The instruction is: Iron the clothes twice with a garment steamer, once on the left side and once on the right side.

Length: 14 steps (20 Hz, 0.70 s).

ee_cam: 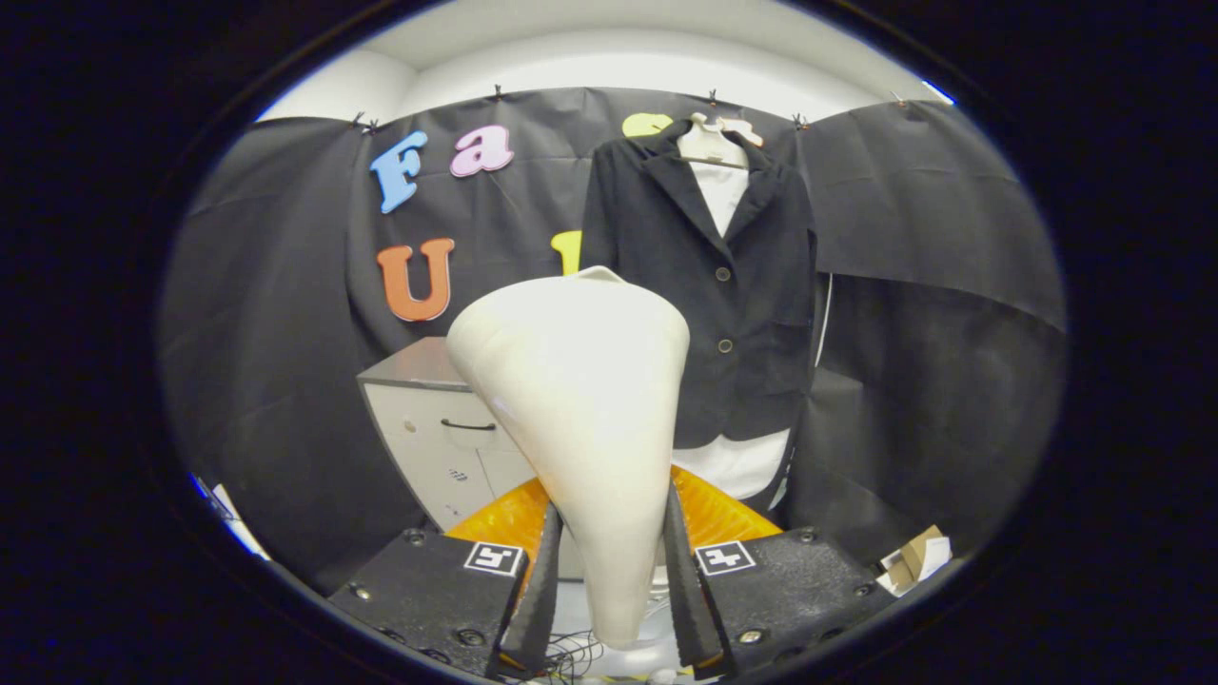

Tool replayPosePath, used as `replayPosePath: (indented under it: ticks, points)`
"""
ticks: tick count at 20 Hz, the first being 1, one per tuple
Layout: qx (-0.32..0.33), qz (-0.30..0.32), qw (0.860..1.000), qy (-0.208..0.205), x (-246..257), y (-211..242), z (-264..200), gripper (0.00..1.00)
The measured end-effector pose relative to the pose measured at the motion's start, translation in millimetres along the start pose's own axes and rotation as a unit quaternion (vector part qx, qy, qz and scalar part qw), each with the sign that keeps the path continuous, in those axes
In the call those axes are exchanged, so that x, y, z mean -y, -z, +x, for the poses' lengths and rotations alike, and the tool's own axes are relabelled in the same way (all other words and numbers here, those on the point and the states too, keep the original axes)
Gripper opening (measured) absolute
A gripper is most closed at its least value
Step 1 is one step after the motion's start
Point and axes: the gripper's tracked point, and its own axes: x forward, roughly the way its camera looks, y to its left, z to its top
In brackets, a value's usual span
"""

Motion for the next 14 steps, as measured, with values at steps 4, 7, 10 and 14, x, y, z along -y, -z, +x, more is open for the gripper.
replayPosePath:
  ticks: [4,7,10,14]
  points:
    - [-0.005,-0.016,1.0,-0.013,-6.3,18.4,-15.3,0.52]
    - [-0.012,-0.01,1.0,-0.009,-3.7,25.9,-19.6,0.52]
    - [-0.013,-0.002,1.0,-0.007,1.0,26.3,-23.3,0.53]
    - [-0.014,0.002,1.0,-0.007,1.1,28.9,-26.3,0.53]
